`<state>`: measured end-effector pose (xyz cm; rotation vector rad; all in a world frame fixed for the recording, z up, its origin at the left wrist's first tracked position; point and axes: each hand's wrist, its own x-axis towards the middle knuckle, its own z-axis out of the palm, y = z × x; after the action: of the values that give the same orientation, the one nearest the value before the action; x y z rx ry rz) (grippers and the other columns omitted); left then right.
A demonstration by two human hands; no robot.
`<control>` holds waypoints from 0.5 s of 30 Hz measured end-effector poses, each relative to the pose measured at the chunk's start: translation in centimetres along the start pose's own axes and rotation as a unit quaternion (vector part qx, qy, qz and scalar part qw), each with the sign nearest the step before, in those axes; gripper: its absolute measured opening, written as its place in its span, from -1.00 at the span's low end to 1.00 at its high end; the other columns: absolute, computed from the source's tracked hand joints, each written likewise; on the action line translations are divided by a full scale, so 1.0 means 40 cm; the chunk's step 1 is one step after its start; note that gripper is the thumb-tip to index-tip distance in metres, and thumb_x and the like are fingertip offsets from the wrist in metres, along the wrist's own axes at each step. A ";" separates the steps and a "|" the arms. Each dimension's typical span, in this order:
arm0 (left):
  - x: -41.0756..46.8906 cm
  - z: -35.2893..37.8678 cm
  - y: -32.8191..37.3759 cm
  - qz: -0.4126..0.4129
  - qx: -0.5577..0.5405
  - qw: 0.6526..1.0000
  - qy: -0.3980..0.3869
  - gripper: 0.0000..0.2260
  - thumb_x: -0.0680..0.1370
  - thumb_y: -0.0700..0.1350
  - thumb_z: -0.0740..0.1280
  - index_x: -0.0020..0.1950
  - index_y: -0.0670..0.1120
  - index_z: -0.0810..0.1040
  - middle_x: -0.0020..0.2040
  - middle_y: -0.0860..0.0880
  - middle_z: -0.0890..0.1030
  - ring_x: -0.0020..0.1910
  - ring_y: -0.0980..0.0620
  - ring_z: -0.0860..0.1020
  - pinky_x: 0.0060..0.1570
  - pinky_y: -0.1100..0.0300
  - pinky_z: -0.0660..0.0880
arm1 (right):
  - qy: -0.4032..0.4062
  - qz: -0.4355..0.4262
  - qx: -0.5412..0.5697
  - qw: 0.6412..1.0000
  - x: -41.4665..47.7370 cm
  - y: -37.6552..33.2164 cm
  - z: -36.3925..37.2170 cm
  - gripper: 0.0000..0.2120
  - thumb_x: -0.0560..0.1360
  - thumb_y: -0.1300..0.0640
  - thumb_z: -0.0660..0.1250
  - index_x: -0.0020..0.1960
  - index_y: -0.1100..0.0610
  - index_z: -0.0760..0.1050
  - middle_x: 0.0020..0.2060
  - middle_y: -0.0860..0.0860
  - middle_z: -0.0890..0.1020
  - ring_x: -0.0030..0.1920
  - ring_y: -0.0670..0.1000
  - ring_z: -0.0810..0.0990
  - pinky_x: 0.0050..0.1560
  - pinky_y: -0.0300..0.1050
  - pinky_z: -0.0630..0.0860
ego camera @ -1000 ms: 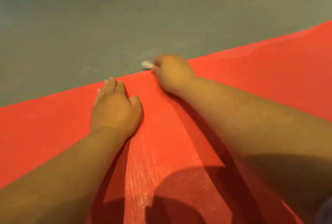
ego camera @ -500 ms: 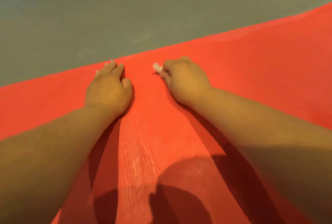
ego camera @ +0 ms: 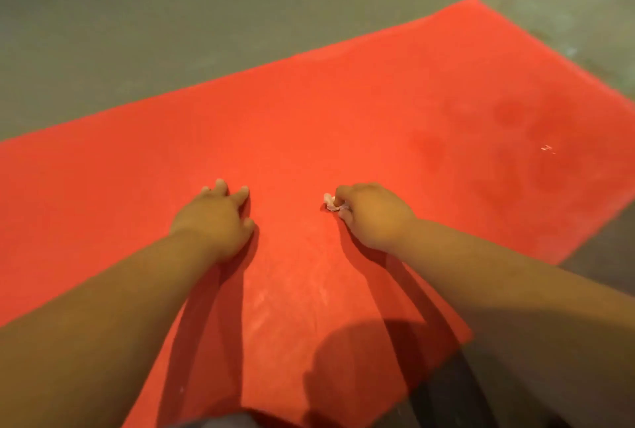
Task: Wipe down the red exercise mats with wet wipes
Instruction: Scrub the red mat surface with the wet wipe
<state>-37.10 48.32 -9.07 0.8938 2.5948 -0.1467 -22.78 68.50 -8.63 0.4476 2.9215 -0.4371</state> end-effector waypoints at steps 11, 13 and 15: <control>-0.215 0.053 0.386 0.171 -0.021 0.977 -0.126 -0.18 0.38 0.29 0.36 0.53 0.08 0.09 0.56 -0.21 -0.06 0.52 -0.28 -0.01 0.41 -0.27 0.12 | -0.021 0.302 -0.010 0.953 -0.316 0.158 -0.029 -0.76 0.56 0.15 0.14 0.18 0.16 0.46 0.14 0.17 0.57 0.17 0.18 0.52 0.14 -0.03 0.39; -0.228 0.078 0.447 0.197 -0.014 0.973 -0.116 -0.05 0.32 0.33 0.38 0.55 0.13 -0.06 0.57 -0.08 -0.21 0.54 -0.16 -0.16 0.36 -0.40 0.05 | -0.049 0.367 0.032 0.928 -0.358 0.189 -0.039 -0.69 0.59 0.14 0.10 0.24 0.26 0.44 0.21 0.22 0.52 0.22 0.20 0.49 0.15 -0.04 0.41; -0.238 0.099 0.506 0.228 0.017 0.968 -0.101 -0.01 0.30 0.32 0.40 0.55 0.14 -0.11 0.57 -0.05 -0.24 0.54 -0.13 -0.19 0.32 -0.46 0.02 | -0.053 0.416 0.095 0.903 -0.383 0.226 -0.038 -0.60 0.62 0.16 0.02 0.38 0.34 0.30 0.30 0.25 0.43 0.31 0.21 0.42 0.24 -0.02 0.37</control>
<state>-16.58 58.03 -8.37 1.3819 2.1436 -0.1443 -5.65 73.13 -6.58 1.5354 2.2770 -0.5686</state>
